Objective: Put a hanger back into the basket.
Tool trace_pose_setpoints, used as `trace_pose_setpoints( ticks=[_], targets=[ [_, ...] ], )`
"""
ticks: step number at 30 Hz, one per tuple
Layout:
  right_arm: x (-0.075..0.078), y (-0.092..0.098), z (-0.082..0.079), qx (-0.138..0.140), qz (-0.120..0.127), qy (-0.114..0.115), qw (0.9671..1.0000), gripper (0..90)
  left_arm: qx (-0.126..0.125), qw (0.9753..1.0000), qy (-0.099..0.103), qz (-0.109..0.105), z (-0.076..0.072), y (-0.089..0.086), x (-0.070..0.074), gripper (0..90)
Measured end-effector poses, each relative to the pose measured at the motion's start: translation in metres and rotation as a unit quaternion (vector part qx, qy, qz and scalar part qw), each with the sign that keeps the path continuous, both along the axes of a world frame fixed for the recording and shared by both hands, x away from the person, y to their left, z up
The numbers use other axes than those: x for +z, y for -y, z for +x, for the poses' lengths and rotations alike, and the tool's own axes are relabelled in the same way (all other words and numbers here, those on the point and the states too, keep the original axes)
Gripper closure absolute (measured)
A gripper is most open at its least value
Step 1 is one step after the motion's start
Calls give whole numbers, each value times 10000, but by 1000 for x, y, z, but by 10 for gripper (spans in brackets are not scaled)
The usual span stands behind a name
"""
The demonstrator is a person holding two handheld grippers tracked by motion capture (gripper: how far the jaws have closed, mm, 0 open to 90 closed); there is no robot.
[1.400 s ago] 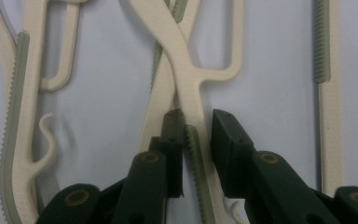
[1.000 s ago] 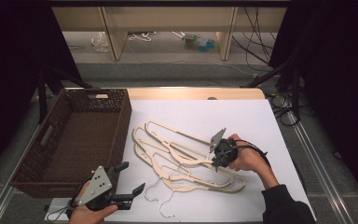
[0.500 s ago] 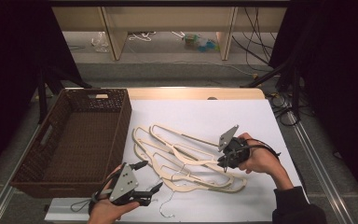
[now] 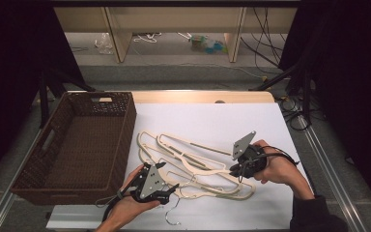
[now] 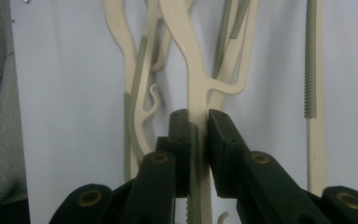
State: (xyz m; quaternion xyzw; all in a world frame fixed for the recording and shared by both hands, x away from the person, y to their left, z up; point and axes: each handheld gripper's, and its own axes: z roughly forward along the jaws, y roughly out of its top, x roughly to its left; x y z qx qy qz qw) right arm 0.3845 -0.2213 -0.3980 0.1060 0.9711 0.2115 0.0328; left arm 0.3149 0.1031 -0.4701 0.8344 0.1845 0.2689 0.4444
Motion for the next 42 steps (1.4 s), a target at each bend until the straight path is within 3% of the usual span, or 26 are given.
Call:
trace_pose_setpoints(
  ticks=[1,3,12,15,16,19,22,25,26,27,29,30,32,34,35,37,40,41,42],
  targets=[
    [0,0,0,0,0,0,10000,806,0,10000,0,0,0,0,0,220],
    [1,1,-4,32,58,-30,10000,806,-103,9996,51,240,8,5,-3,210],
    [-2,0,-6,121,22,-88,9999,806,-330,9982,356,346,20,17,-9,249],
    [-1,0,-7,138,37,-105,9998,806,-429,9978,366,353,23,21,-9,269],
    [-1,1,-7,166,53,-124,9998,806,-538,9967,416,450,24,23,-9,305],
    [-1,1,-7,175,62,-119,9998,806,-589,9959,502,471,24,26,-10,357],
    [-1,1,-7,164,46,-94,9998,806,-750,9936,615,577,25,30,-10,415],
    [-1,1,-7,167,49,-123,9998,805,-934,9904,717,721,24,33,-7,447],
    [-1,2,-7,204,80,-110,9997,806,-1086,9861,881,892,24,36,-4,488],
    [-1,2,-7,204,80,-110,9997,806,-1086,9861,881,892,24,36,-4,507],
    [-1,2,-7,194,79,-100,9997,806,-1260,9831,957,926,23,40,-4,531],
    [-1,3,-7,200,81,-92,9997,806,-1391,9798,1009,1024,23,41,-3,569],
    [-1,4,-6,223,102,-98,9997,805,-1524,9760,1080,1118,23,42,-1,655],
    [-2,5,-5,240,140,-65,9996,805,-1706,9709,1178,1196,24,45,-1,684],
    [-2,6,-5,249,138,-50,9996,806,-1706,9709,1178,1196,24,45,-1,690],
    [-3,7,-4,214,170,-71,9996,806,-1959,9633,1292,1302,27,46,4,716],
    [-4,11,-2,258,250,-119,9993,807,-1916,9648,1363,1180,28,46,9,761],
    [-5,12,-2,264,266,-116,9992,807,-2029,9583,1471,1375,30,45,15,769],
    [-5,12,-2,272,271,-135,9992,808,-2029,9583,1471,1375,30,45,15,776]
  ],
)
